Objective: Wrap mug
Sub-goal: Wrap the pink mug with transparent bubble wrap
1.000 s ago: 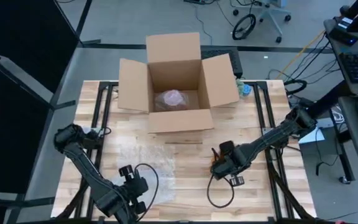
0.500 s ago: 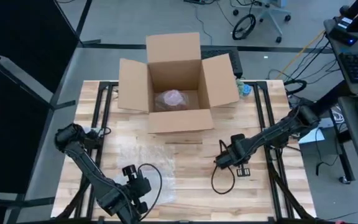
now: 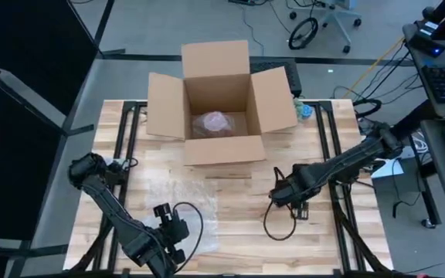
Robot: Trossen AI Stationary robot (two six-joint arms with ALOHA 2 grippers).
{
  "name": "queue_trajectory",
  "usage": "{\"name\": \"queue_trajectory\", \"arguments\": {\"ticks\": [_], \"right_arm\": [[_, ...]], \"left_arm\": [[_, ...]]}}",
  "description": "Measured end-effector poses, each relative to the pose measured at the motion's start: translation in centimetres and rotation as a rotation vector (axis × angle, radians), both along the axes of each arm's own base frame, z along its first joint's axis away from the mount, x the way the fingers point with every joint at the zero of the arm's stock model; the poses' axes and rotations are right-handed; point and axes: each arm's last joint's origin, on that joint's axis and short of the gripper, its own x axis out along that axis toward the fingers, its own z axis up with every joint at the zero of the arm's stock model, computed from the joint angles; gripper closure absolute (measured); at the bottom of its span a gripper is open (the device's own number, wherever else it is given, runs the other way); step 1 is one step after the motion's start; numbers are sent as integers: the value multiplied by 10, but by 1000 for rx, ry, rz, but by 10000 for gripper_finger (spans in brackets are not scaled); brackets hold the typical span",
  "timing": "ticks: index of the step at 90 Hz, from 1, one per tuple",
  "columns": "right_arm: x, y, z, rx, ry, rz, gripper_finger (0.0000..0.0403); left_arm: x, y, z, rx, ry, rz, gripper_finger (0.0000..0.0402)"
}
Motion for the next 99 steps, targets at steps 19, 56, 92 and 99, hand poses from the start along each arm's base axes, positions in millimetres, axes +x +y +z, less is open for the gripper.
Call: {"name": "queue_trajectory", "arguments": {"ticks": [19,56,92,99], "right_arm": [[53,30,-7,-53,-551,142,179],[149,14,-103,-186,-771,124,219],[171,-32,-155,-197,-673,7,234],[169,-34,-158,-171,-636,21,234]], "left_arm": [[-3,-5,0,-33,14,-17,402],[-14,-15,-1,-57,40,-57,402],[-14,-15,-1,-57,44,-58,402],[-14,-15,-1,-58,44,-58,402]]}}
